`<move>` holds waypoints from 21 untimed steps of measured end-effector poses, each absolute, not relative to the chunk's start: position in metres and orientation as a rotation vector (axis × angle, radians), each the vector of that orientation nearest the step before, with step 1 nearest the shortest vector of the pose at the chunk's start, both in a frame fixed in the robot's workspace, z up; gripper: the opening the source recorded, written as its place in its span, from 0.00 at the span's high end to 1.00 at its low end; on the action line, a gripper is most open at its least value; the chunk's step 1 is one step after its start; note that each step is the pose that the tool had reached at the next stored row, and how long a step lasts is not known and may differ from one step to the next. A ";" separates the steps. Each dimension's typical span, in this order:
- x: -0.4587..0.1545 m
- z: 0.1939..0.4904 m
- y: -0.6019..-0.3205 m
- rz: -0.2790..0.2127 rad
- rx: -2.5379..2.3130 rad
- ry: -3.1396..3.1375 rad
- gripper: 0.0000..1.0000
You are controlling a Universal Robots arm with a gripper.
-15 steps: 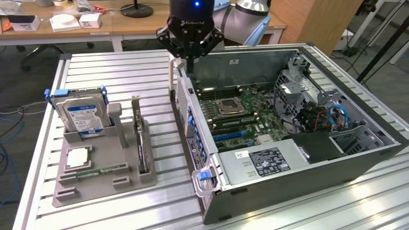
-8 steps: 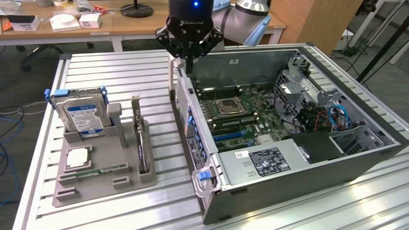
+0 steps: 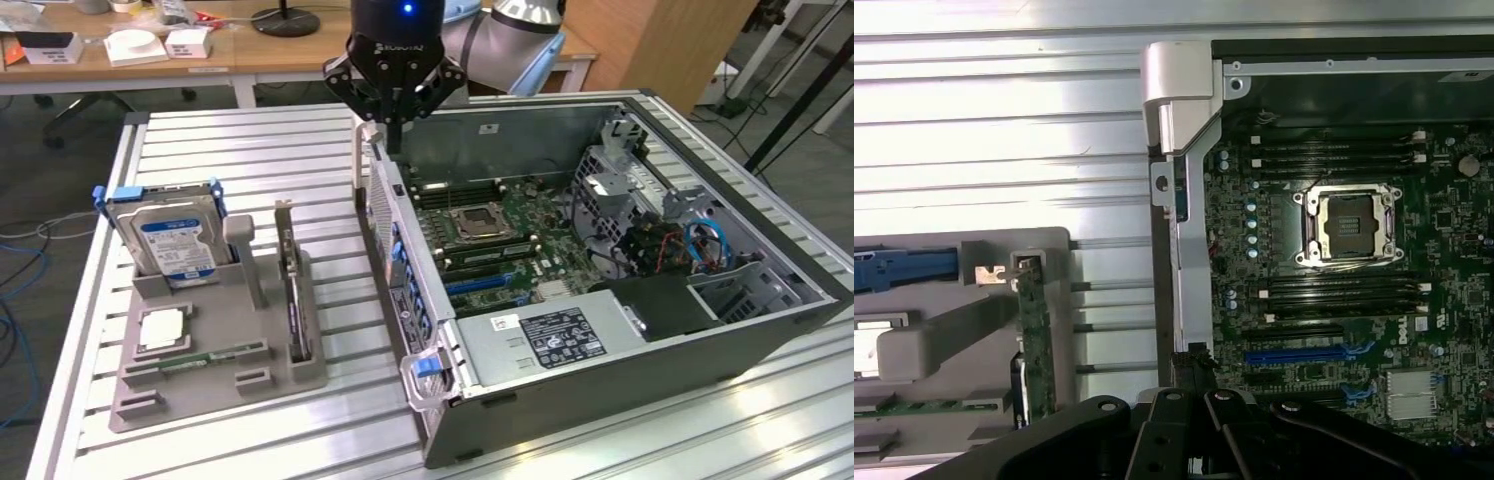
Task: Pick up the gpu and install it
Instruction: 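Reach for the gpu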
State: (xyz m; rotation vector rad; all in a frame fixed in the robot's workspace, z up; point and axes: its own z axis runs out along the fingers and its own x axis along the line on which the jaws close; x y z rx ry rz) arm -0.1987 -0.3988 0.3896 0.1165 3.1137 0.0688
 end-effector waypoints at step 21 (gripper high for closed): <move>-0.205 0.388 -0.399 0.069 0.117 3.114 0.89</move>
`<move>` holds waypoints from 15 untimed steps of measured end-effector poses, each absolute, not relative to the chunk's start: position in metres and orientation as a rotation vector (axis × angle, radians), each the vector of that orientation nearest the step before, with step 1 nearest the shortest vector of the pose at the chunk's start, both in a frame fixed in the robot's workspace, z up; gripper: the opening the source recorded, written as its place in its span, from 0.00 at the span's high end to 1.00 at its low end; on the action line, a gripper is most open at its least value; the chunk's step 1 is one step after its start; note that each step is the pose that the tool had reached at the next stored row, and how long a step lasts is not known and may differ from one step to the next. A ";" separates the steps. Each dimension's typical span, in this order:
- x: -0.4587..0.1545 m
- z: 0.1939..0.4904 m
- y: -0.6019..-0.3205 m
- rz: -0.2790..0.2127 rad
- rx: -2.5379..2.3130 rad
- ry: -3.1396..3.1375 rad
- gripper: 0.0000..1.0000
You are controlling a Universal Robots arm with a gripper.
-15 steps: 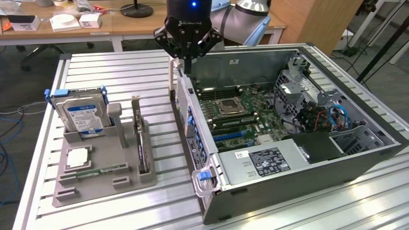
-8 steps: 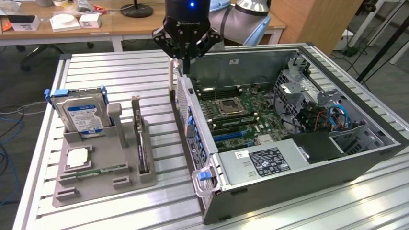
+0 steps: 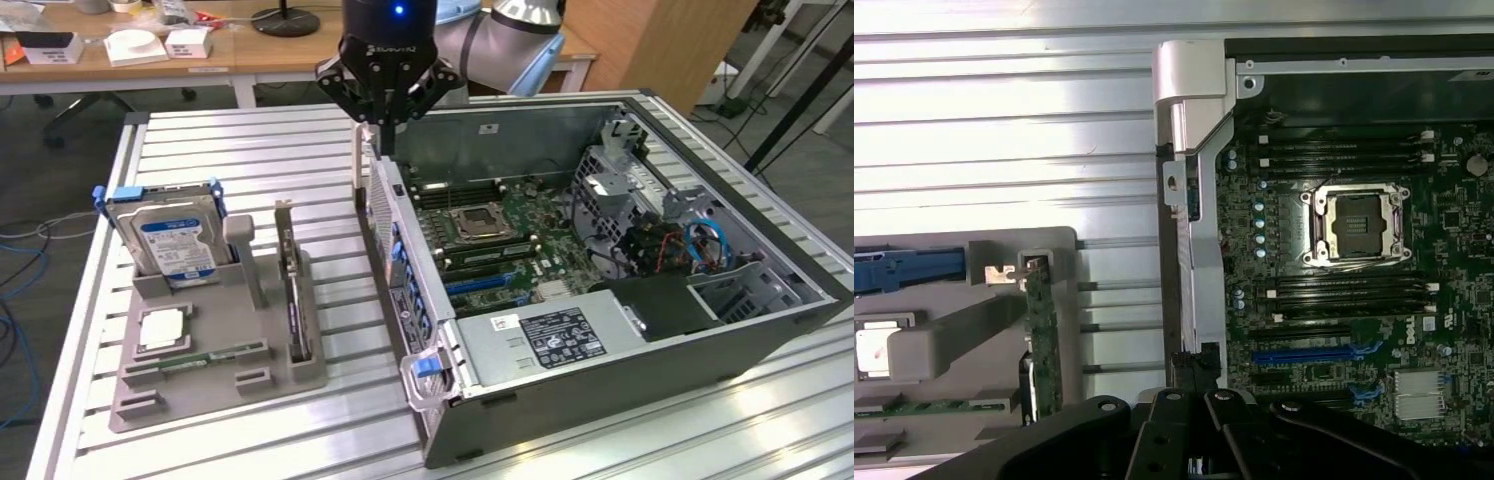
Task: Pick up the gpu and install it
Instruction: 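Reach for the gpu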
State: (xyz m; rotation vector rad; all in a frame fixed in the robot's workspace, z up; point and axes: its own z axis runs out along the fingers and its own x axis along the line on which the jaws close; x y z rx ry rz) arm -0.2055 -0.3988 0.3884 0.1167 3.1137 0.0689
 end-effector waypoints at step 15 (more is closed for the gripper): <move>-0.210 0.387 -0.399 0.069 0.116 3.114 0.89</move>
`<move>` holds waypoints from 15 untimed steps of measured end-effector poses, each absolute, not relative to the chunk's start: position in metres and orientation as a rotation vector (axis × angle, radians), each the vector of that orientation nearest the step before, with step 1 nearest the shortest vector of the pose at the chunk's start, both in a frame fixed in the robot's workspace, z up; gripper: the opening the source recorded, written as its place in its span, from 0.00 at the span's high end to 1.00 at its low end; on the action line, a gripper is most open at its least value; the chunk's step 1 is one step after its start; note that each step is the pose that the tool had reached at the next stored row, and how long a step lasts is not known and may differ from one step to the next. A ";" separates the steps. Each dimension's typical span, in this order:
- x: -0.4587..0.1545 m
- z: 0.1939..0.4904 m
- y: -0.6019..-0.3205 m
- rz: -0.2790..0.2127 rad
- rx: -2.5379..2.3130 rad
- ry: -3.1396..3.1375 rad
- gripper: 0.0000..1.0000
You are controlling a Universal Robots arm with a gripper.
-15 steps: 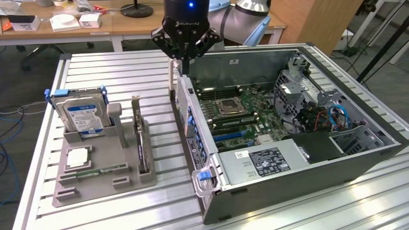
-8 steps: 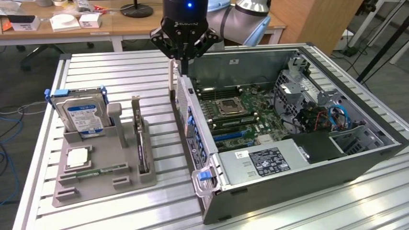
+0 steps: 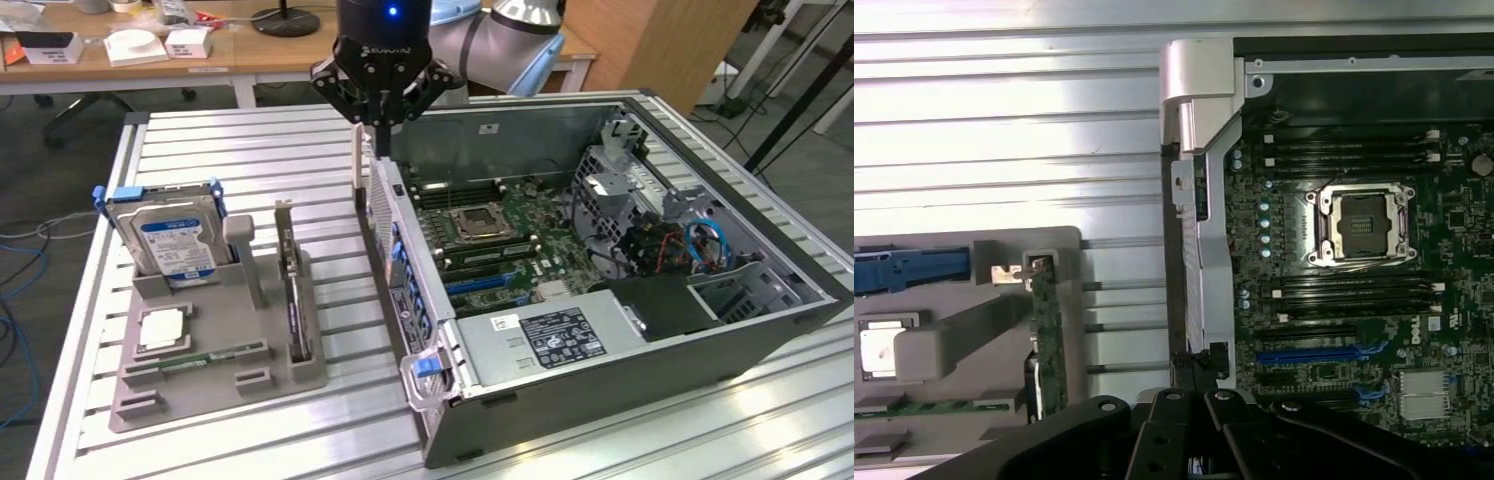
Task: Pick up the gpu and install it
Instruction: 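Reach for the gpu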
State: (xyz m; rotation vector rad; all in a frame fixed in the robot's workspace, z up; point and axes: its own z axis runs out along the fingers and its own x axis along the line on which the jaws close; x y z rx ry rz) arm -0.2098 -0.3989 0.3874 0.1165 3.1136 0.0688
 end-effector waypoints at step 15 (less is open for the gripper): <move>-0.215 0.386 -0.399 0.069 0.117 3.114 0.89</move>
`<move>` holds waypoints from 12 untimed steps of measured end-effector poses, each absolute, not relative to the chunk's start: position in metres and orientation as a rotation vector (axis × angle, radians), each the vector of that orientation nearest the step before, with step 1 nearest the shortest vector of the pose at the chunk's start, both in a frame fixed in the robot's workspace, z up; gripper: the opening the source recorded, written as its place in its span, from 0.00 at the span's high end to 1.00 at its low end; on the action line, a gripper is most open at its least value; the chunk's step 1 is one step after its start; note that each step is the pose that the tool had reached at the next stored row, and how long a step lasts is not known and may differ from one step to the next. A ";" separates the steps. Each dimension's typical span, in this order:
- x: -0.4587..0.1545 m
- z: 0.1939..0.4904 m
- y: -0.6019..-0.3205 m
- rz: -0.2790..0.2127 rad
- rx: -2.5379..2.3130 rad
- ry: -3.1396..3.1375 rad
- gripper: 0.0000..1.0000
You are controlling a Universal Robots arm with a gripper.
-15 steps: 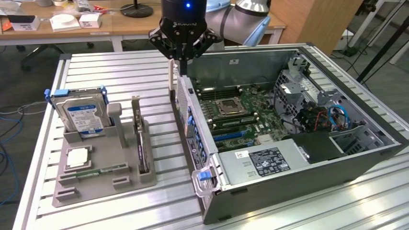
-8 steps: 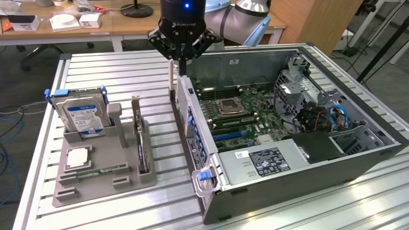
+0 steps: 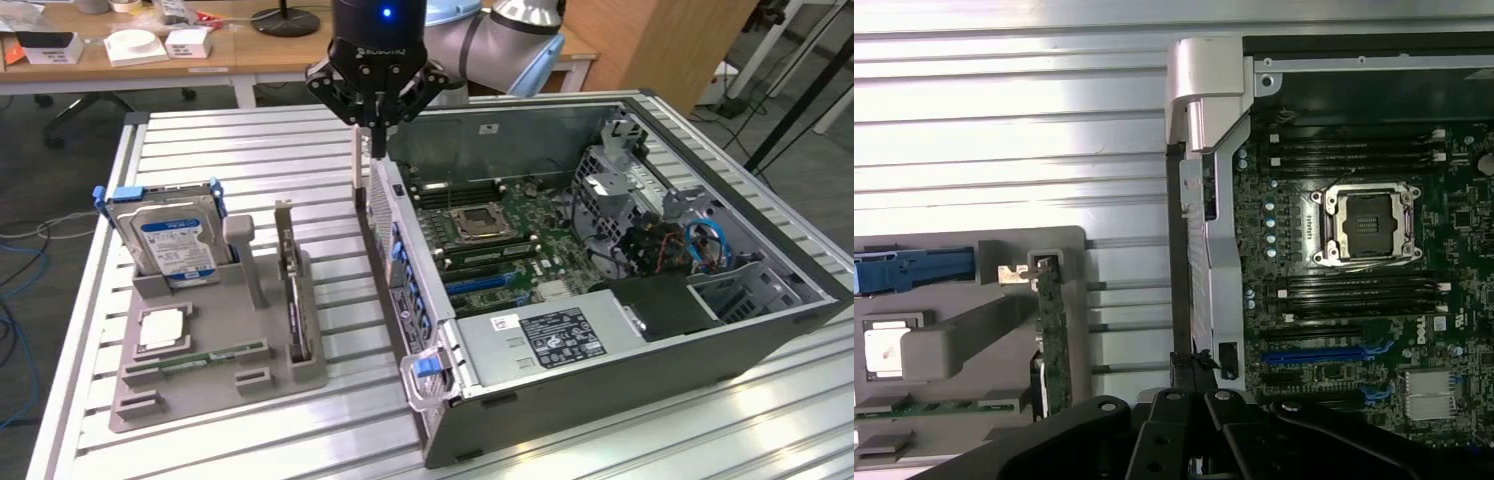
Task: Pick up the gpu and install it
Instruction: 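Reach for the gpu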
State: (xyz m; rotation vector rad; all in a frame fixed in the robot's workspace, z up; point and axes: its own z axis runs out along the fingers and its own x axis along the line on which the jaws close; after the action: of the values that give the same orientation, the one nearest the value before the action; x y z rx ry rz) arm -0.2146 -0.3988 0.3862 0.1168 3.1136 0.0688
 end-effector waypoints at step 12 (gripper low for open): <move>-0.219 0.385 -0.399 0.069 0.117 3.114 0.89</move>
State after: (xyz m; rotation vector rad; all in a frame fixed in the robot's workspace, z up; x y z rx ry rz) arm -0.2192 -0.3988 0.3850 0.1166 3.1137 0.0688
